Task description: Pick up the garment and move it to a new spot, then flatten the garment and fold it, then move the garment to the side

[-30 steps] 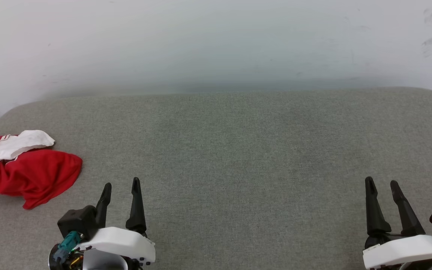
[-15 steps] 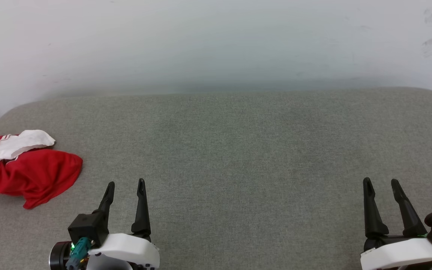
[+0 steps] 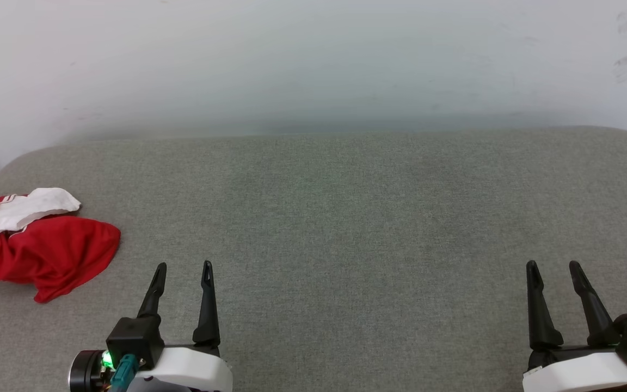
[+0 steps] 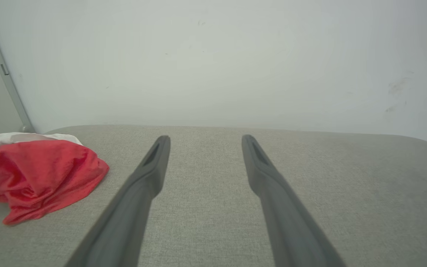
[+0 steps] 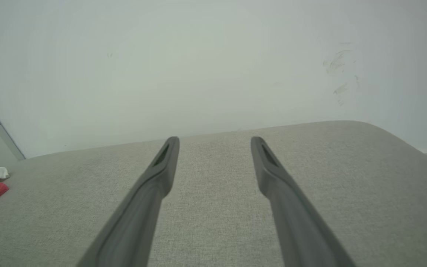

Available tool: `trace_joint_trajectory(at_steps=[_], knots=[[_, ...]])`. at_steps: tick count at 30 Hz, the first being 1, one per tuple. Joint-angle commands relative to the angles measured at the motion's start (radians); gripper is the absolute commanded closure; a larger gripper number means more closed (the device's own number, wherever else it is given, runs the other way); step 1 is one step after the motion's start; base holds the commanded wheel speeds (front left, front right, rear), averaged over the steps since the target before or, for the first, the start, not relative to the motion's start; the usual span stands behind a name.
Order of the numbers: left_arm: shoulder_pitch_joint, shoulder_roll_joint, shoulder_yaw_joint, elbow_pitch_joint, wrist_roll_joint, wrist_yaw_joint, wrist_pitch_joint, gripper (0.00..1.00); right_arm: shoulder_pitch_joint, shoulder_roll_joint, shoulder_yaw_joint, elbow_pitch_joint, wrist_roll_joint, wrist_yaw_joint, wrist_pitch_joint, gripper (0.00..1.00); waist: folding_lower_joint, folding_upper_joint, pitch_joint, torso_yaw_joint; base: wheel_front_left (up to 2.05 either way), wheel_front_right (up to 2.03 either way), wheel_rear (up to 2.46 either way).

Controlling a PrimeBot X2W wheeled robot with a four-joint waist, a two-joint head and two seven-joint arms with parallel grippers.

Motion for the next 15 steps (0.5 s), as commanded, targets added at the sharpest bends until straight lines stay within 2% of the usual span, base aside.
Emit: trace_joint_trajectory(at_steps=[1,15], knots=[[0.007,0.0,0.004,-0.007,0.016,-0.002,-0.007,0.0,0.009,0.0,-0.001,-0.01,-0.012,0.0,-0.007,0.0,0.0,0.0,0.0,0.0,0.0,0.0,0.0],[0.027,-0.03,0.047,0.004,0.098,-0.05,-0.033,0.0,0.024,0.0,0.0,-0.01,-0.065,0.0,-0.032,0.0,0.0,0.0,-0.002,-0.001,0.0,0.0,0.0]])
